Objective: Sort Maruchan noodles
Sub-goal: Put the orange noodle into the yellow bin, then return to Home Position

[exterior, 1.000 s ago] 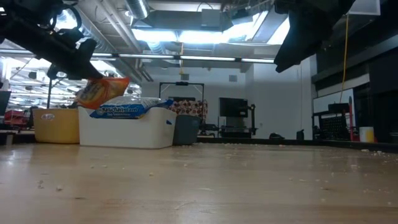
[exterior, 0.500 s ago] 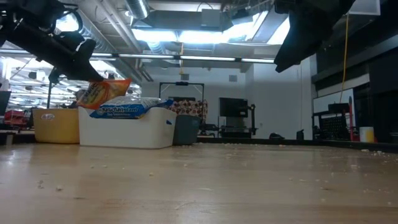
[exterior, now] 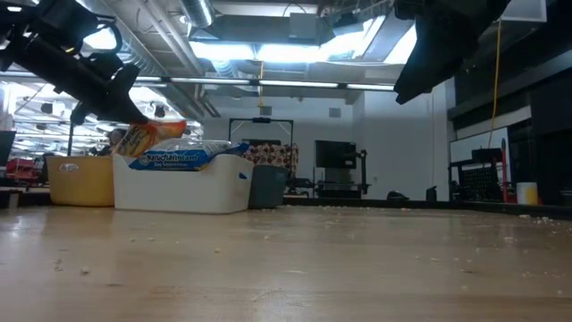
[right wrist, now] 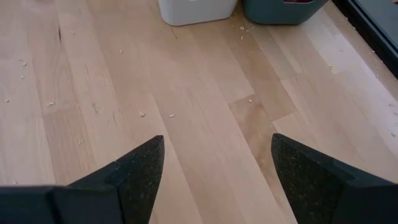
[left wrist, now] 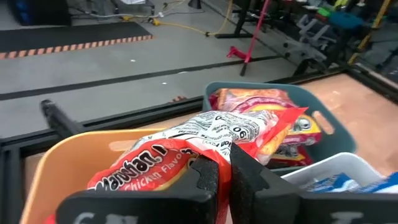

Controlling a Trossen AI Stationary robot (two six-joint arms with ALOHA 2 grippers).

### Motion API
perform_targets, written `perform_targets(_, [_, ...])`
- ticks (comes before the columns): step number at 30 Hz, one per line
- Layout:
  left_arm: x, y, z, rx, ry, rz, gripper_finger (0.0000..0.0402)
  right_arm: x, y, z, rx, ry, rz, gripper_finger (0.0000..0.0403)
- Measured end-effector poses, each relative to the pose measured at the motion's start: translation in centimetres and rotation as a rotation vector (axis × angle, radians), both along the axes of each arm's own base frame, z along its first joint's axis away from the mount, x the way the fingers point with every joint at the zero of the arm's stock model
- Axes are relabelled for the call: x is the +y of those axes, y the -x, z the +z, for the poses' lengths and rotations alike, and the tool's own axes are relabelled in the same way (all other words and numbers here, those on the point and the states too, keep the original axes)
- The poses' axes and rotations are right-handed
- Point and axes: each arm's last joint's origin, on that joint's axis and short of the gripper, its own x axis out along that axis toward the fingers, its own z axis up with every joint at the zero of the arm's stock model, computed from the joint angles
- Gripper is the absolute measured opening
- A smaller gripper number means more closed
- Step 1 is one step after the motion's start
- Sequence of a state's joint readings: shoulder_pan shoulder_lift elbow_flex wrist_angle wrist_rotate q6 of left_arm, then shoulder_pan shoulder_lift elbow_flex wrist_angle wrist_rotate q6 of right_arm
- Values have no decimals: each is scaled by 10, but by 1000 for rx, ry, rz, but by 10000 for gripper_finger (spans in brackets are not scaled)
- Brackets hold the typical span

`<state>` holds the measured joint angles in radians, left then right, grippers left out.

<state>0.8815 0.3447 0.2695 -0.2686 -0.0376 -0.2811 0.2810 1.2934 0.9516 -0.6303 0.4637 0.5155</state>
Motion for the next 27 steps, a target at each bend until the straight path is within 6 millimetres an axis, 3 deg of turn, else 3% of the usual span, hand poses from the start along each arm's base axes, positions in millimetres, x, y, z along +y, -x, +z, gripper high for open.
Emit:
perform_targets(12, [2,3,-1,-5,19,70,63,0,2,-1,21,4,2,282])
perform_targets(19, [2,5,13,-105,32,143,85,0,2,-1,28,-2,6,282])
perform_targets(27, [-2,-9,36,-270,-99,-193,85,0,2,-1,26,-2,4,282])
